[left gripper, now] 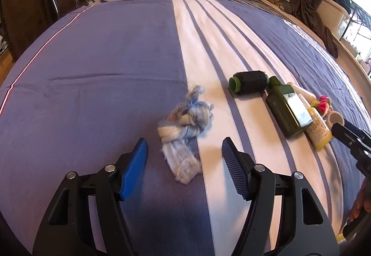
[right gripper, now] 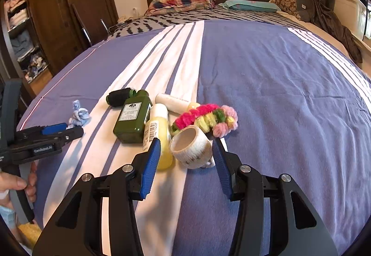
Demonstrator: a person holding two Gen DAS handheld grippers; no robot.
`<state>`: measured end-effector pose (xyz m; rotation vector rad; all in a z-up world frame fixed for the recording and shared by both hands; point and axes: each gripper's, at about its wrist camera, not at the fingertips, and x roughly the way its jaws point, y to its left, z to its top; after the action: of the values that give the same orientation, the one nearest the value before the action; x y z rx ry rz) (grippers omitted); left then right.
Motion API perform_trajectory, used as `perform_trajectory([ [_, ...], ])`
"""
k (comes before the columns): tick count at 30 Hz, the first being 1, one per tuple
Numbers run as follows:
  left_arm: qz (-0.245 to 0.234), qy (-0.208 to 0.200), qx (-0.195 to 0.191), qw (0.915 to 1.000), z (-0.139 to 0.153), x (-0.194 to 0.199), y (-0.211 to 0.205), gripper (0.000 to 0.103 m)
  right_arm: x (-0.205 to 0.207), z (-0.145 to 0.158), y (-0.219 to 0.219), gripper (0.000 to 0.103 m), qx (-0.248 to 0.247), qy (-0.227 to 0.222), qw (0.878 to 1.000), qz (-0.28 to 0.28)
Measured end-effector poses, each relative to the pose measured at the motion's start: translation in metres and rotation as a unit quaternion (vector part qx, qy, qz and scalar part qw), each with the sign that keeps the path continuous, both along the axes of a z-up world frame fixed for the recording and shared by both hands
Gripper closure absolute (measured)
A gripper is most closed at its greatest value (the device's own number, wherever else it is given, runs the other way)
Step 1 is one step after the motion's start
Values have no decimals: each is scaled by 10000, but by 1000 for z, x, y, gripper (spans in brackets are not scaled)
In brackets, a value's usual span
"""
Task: Collect trash
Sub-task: 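Grasp the knotted blue cloth with the left tool while the right tool grasps the white tape roll, then carry the cloth and tape roll down into the bin and release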
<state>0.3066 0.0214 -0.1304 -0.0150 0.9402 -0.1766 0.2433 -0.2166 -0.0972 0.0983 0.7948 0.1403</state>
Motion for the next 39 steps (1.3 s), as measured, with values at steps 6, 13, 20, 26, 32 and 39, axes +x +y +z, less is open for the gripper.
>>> perform_trajectory([
  [6, -11, -18, -2, 10000, -3, 12, 2, 65, 8, -3, -4, 59, -4, 78, 9999, -85],
  [13, -85, -73, 61, 9999, 0, 7, -1, 76, 7, 4, -4, 66, 11, 6, 10000, -24],
  [20, -193, -329, -5, 9993, 27, -27, -6, 78, -22, 36, -4, 66, 51, -330, 9994, 21],
  [26, -347, -725, -44, 9968, 72, -85, -16, 78, -60, 65, 4, 66, 28, -528, 9985, 141],
  [32, -492, -925, -122, 9944, 96, -142, -24, 78, -104, 82, 1, 67, 239, -661, 9973, 228],
  [39, -739, -1007, -232, 9919, 98, -210, -35, 77, -161, 82, 2, 67, 269, -697, 9969, 254],
])
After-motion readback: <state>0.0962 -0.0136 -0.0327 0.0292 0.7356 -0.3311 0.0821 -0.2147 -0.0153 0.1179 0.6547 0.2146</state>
